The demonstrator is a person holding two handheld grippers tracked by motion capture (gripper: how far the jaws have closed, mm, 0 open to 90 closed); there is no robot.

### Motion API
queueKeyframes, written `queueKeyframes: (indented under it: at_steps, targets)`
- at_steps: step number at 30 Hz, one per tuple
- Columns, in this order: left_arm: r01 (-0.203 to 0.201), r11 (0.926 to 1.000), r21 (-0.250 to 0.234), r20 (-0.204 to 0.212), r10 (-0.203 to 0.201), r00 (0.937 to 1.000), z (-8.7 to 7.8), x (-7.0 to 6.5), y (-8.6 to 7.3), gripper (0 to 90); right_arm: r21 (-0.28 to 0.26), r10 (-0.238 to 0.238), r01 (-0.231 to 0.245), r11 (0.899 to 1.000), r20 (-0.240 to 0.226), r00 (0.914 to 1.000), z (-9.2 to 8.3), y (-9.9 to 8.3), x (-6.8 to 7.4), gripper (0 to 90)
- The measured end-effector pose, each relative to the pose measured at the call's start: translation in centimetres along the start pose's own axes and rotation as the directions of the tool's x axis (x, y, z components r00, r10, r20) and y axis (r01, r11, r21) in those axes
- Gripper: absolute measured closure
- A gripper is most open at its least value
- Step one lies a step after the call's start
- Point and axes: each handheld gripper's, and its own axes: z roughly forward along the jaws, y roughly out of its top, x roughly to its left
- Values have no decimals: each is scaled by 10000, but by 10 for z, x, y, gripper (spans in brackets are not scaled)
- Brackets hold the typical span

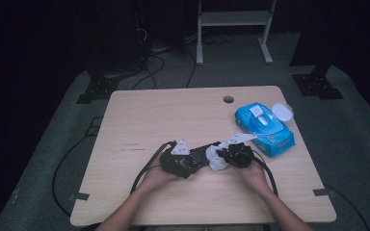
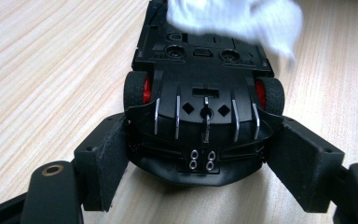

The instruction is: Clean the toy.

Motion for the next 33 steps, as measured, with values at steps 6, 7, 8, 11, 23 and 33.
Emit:
queueKeyframes:
  at_steps: [6, 7, 8, 11, 23, 33]
  targets:
    - [-21, 9999, 148, -36, 22, 10000, 1, 0, -2, 240, -329, -659, 633, 9975, -849, 9942, 16, 16, 35, 836]
    - [-61, 9999, 102, -28, 61, 10000, 0, 0, -2, 240, -312, -830, 806, 9963, -826, 9931, 17, 17, 36, 836]
    - [-60, 10000, 60, -33, 60, 10000, -1, 0, -2, 240, -278, -828, 807, 9963, -845, 9930, 16, 17, 35, 836]
    - [-117, 9999, 78, -36, 117, 9999, -1, 1, -2, 241, -147, -761, 756, 9970, -435, 9961, 10, 13, 24, 836]
    - [-317, 9994, 106, -120, 319, 9994, 1, -3, 1, 241, -249, -3, -4, 9997, -265, 9996, 17, 18, 10, 836]
    - [-124, 9999, -18, -48, 124, 9999, -2, 2, -3, 240, -218, 355, -339, 9992, 790, 9962, 30, 28, -16, 836]
